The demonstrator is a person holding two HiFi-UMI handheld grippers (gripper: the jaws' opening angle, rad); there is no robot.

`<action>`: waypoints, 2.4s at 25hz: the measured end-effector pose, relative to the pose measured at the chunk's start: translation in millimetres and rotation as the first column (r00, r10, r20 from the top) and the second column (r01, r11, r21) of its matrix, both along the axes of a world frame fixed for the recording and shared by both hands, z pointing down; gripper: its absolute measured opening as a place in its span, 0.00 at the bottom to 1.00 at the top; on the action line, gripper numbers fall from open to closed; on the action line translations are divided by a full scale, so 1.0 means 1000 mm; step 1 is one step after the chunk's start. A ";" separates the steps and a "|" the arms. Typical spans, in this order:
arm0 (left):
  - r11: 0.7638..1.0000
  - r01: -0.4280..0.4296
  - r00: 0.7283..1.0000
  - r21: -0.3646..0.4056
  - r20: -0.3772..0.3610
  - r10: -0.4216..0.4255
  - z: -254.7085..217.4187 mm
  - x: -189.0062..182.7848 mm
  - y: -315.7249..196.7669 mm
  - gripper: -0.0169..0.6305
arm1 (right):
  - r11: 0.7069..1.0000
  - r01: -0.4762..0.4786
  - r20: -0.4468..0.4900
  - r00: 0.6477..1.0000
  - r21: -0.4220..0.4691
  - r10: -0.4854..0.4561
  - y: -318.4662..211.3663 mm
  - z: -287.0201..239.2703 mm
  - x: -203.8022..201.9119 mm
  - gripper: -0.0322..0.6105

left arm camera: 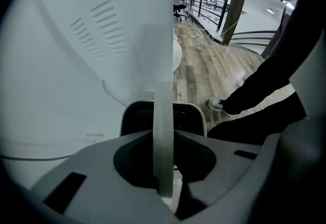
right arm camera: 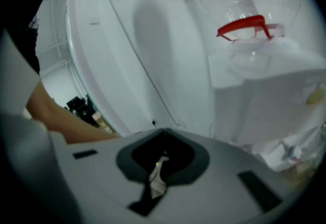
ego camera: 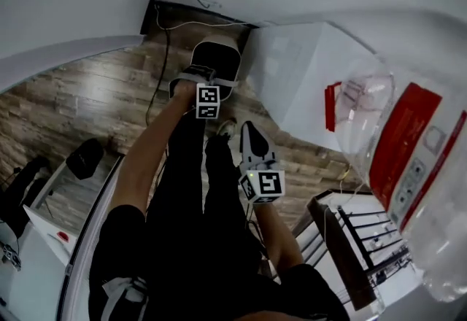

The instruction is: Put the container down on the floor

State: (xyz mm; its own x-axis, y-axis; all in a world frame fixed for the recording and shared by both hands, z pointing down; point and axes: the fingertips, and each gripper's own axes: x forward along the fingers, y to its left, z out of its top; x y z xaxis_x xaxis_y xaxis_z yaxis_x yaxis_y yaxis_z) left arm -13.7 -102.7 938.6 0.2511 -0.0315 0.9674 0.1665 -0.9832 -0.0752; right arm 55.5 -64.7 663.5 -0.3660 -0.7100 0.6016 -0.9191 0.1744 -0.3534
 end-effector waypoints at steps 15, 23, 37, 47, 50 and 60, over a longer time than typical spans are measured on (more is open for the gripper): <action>0.997 -0.045 0.998 0.061 -0.043 0.047 0.097 0.029 -0.001 0.15 | 0.997 -0.051 0.024 0.998 -0.053 0.052 0.035 0.069 0.000 0.10; 0.998 -0.037 0.996 0.053 -0.075 0.041 0.120 0.043 0.002 0.15 | 0.991 -0.097 0.015 0.995 -0.089 0.099 0.044 0.085 0.003 0.10; 0.996 -0.055 0.993 0.064 -0.102 0.062 0.140 0.072 -0.007 0.15 | 0.981 -0.129 0.023 0.991 -0.142 0.134 0.057 0.108 0.011 0.10; 0.997 -0.046 0.996 0.057 -0.074 0.050 0.158 0.082 -0.025 0.16 | 0.976 -0.139 0.013 0.990 -0.165 0.144 0.065 0.118 0.020 0.10; 0.998 -0.041 0.995 0.052 -0.084 0.045 0.156 0.085 -0.030 0.16 | 0.973 -0.142 0.012 0.989 -0.180 0.147 0.069 0.121 0.021 0.10; 0.997 0.068 0.997 0.025 -0.049 -0.067 0.166 0.084 -0.037 0.24 | 0.973 -0.142 0.016 0.989 -0.181 0.147 0.065 0.122 0.017 0.10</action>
